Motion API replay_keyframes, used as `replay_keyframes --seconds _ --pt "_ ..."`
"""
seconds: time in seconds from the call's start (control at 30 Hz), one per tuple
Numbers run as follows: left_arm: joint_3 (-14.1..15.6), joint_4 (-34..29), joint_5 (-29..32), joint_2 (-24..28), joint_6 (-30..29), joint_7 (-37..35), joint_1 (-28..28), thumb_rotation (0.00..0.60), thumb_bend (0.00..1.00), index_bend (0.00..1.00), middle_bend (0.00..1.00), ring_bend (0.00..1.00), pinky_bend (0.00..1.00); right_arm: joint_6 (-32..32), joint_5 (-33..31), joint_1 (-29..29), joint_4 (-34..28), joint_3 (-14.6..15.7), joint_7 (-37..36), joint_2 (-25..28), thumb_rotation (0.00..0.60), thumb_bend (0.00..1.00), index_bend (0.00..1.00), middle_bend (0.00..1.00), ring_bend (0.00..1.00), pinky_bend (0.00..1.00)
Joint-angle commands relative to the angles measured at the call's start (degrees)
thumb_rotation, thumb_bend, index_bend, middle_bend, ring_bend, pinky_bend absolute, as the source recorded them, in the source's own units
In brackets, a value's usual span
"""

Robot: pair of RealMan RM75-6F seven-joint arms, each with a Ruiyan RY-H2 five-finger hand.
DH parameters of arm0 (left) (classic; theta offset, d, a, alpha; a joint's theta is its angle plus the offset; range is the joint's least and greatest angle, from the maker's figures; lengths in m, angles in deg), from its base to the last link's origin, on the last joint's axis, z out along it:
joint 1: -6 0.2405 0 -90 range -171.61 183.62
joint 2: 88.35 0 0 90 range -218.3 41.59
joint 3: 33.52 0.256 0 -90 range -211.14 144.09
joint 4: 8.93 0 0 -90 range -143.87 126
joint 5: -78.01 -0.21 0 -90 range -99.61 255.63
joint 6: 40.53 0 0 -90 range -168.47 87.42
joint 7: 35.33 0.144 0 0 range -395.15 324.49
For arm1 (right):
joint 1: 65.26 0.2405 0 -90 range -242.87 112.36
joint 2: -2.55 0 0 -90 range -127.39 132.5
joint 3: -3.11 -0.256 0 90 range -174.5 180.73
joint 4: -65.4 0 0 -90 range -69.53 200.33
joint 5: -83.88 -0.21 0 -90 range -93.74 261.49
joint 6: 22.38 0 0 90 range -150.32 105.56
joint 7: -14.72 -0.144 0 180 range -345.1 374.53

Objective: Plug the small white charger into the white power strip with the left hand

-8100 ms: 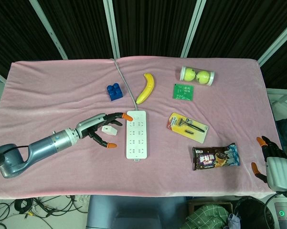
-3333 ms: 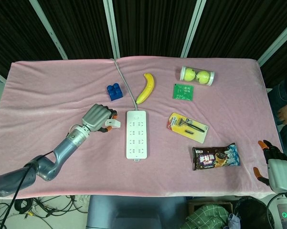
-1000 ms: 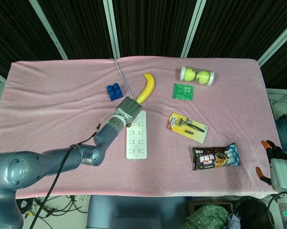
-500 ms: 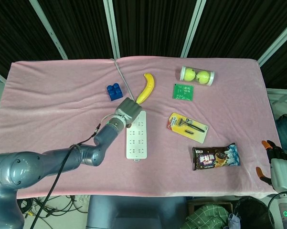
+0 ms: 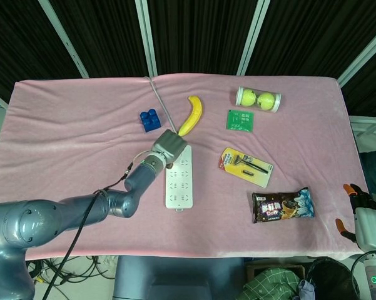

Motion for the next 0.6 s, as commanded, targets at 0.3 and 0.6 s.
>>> replay_keyframes --seconds 0.3,0.6 --pt "0.0 2.7 -1.5 -1.8 0.4 -1.0 1.0 0.6 0.4 0.6 0.62 0.46 0.52 0.2 0.0 0.0 0.0 0.0 -0.2 0.1 0.6 0.25 0.12 0.09 0.16 0.27" --pt "-0.6 3.8 -4.3 -3.1 0.5 -2.1 2.1 0.6 0.41 0.61 0.63 0.46 0.54 0.1 0.1 0.0 0.0 0.1 -0.3 0.1 0.6 0.25 0.12 0.09 0.16 0.27"
